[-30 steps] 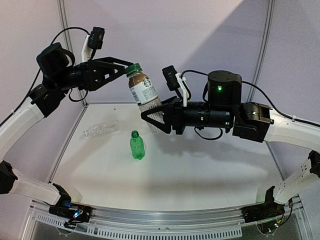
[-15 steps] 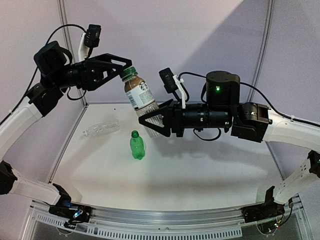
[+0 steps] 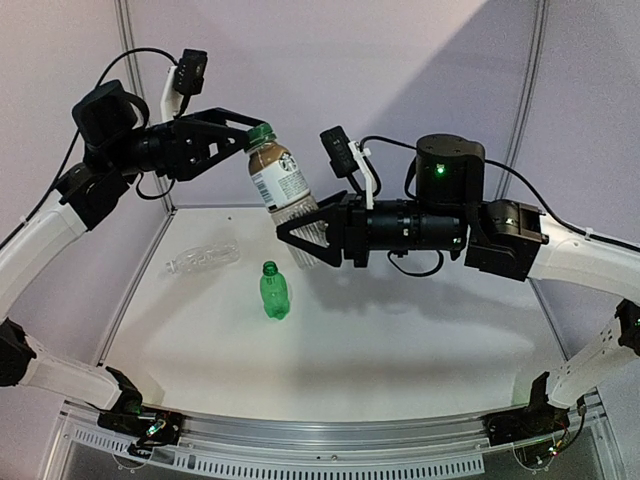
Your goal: Unscrew the bottle caps
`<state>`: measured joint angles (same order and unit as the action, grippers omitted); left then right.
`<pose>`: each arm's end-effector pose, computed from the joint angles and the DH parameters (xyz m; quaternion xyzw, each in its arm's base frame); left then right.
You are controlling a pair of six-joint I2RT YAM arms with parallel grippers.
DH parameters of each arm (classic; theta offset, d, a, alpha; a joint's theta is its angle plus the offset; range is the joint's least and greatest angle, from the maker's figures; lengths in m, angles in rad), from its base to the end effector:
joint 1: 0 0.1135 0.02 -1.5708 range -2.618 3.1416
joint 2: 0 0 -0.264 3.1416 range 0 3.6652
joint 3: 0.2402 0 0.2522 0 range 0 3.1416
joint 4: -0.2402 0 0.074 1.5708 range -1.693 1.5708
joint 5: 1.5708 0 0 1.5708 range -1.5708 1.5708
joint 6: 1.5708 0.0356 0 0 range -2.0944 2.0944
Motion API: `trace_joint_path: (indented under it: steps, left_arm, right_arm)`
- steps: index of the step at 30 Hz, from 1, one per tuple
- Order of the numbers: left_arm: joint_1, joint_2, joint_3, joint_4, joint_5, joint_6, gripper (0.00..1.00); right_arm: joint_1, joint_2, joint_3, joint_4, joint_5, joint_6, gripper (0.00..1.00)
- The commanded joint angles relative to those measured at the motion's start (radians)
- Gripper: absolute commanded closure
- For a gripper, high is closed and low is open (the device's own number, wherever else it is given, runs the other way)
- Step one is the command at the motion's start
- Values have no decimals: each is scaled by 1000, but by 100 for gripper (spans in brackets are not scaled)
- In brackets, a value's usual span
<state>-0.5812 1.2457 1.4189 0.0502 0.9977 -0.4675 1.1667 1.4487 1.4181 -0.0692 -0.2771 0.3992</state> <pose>0.1989 -0.1664 0.4857 0.4044 0.5257 -0.6020 0.4446 0.1256 0.3185 0.4172 -0.3609 0.6463 0.5413 0.3988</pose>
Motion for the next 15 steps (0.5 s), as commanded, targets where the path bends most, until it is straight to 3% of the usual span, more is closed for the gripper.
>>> trace_joint_path:
  steps: [1, 6, 15]
  left_arm:
    - [9, 35, 23, -39, -11, -19, 19]
    - [9, 39, 19, -12, -12, -40, 30]
    - [9, 36, 23, 4, -5, -51, 34]
  right_arm:
    - [4, 13, 33, -22, -17, -7, 75]
    - [4, 15, 38, -28, -15, -8, 75]
    - [4, 23, 41, -29, -13, -10, 75]
